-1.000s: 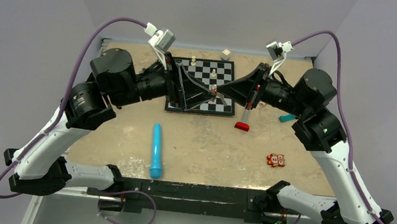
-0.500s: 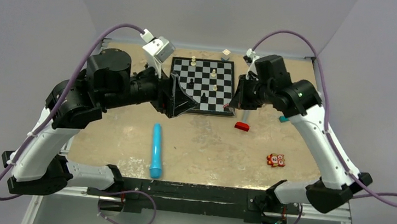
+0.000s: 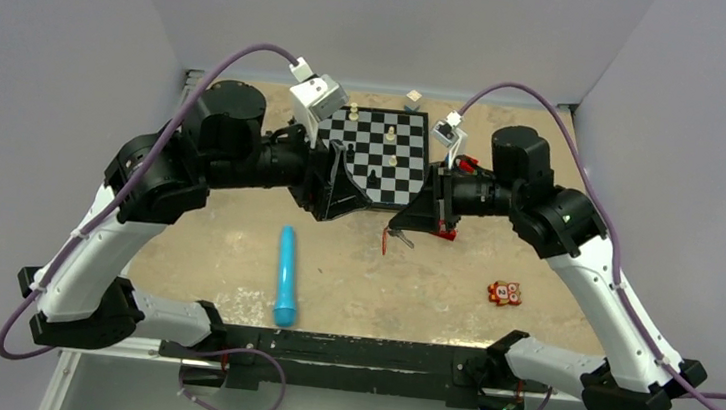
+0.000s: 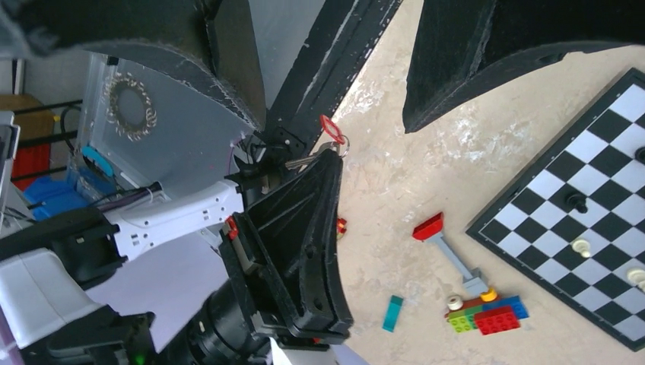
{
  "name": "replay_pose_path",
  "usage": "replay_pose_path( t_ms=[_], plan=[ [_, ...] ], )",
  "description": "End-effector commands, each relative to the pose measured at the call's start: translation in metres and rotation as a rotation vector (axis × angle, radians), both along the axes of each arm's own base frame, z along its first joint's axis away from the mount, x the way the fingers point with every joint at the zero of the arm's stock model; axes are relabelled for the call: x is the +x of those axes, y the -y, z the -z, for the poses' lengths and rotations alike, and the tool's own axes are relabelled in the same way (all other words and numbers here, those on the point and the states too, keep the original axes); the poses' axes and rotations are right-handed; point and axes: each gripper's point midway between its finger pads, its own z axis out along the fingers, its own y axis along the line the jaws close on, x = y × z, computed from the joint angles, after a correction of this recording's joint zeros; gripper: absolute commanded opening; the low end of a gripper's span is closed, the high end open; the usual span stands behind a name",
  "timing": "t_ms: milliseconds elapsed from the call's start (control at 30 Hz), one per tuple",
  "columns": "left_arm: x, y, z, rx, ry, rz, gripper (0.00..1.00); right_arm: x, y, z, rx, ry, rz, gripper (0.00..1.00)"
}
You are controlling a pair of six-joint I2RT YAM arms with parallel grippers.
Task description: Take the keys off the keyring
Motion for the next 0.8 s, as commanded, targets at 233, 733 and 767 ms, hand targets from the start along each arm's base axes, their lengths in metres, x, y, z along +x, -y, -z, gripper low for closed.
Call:
replay_pose_path(
  t_ms=[233, 733, 767],
  plan=[
    [-0.039, 0.019, -0.04, -0.13, 0.055, 0.301, 0.53, -0.029, -0.009, -0.079, 0.282, 0.372, -0.253, 0.0],
    [-0.033, 0.032, -0.035, -0.118, -0.01, 0.325, 0.33, -0.03, -0.006, -0.109, 0.332, 0.504, -0.247, 0.0],
    [-0.033, 0.032, -0.034, -0.115, -0.015, 0.326, 0.33, -0.029, -0.006, -0.109, 0.331, 0.506, -0.241, 0.0]
  ],
)
